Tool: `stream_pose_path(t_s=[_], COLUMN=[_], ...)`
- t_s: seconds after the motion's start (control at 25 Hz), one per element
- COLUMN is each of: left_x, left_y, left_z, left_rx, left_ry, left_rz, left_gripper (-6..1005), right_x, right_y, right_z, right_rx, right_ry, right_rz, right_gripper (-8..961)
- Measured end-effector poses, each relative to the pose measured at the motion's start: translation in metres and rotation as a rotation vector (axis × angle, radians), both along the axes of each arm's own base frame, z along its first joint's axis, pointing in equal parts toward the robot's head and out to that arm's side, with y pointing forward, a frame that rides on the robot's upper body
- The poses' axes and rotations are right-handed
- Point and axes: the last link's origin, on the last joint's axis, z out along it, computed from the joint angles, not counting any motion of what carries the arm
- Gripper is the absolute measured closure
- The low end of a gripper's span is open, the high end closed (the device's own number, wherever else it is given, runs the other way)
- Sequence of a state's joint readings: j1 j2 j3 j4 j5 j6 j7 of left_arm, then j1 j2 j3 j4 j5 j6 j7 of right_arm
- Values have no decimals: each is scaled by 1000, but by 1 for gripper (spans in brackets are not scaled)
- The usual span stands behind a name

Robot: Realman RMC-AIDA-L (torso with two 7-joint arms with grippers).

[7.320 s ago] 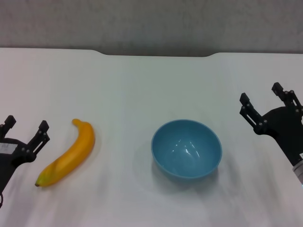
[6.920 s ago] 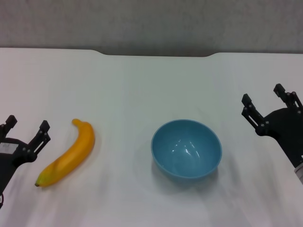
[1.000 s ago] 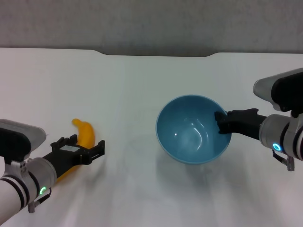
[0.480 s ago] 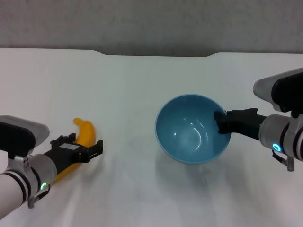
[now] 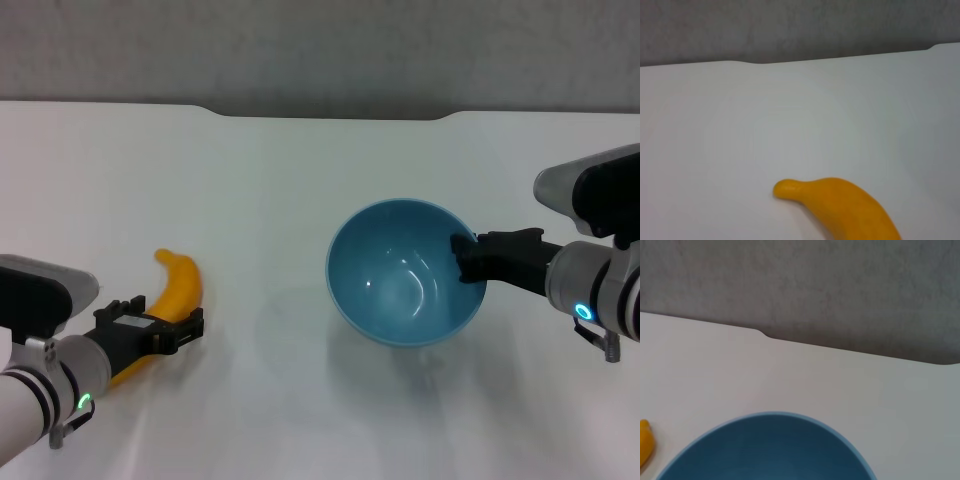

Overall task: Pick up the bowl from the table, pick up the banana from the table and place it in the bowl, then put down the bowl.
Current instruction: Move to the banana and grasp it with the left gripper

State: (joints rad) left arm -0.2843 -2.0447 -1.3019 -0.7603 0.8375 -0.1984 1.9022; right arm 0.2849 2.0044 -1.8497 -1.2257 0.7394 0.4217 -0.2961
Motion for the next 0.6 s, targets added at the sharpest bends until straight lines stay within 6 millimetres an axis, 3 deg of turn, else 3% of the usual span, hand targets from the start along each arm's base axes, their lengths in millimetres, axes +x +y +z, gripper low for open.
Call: stream_pose_path(t_s=[0.44, 0.6], left_x=[-1, -3], left_y=[1, 1], left_z=[1, 3], left_rx=[13, 22], left_ry=[-15, -20], left_rz=[16, 24], left_gripper=[106, 194], right_x=[-2, -1], right_y=[0, -1], right_z=[1, 1], right_rx=[3, 2], right_ry=[0, -2], right_rz=[8, 8], right_gripper=[914, 914])
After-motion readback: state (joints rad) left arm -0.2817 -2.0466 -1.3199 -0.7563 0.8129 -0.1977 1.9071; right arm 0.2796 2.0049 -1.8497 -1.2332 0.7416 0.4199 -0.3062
